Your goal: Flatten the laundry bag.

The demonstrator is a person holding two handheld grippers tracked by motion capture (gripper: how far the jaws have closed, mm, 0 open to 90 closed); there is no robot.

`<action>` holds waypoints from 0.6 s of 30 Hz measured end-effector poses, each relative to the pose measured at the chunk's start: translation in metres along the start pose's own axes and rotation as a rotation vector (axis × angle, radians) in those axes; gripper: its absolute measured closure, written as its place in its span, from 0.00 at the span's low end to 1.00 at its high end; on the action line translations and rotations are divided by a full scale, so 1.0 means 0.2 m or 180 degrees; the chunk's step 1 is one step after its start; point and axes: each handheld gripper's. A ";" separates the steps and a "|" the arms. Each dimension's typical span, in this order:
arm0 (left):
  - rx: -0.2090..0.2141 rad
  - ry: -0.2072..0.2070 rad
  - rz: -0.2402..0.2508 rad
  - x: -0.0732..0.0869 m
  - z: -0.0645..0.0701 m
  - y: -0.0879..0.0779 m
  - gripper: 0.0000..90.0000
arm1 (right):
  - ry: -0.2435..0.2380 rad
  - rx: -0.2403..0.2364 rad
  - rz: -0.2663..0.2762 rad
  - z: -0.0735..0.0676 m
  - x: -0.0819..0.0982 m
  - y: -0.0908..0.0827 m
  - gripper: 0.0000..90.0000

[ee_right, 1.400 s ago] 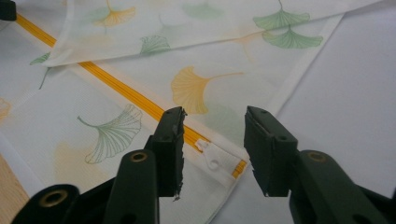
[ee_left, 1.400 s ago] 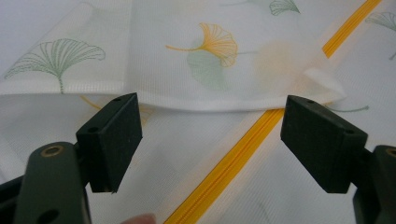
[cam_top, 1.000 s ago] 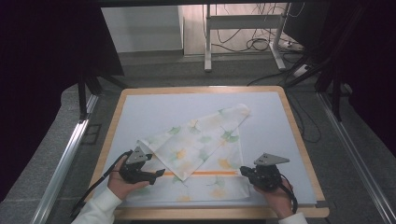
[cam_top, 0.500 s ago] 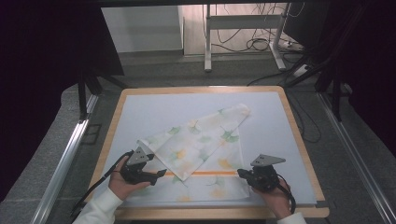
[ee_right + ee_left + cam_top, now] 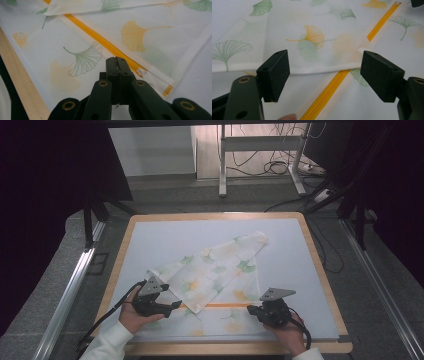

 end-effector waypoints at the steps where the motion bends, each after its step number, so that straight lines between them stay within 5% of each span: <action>1: 0.0001 0.0007 -0.0003 -0.01 0.00 0.00 0.26 | -0.0011 -0.0013 -0.0012 -0.01 0.00 0.01 0.99; 18: 0.0196 0.0220 -0.0120 -0.08 0.10 0.12 0.26 | -0.0084 -0.0164 -0.0172 -0.08 -0.01 0.09 0.99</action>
Point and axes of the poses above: each handheld gripper's, and its own axes: y roughly forward along the jaws, x roughly out of its underside, z roughly to its right, and after that the axes turned 4 degrees about x, right-handed
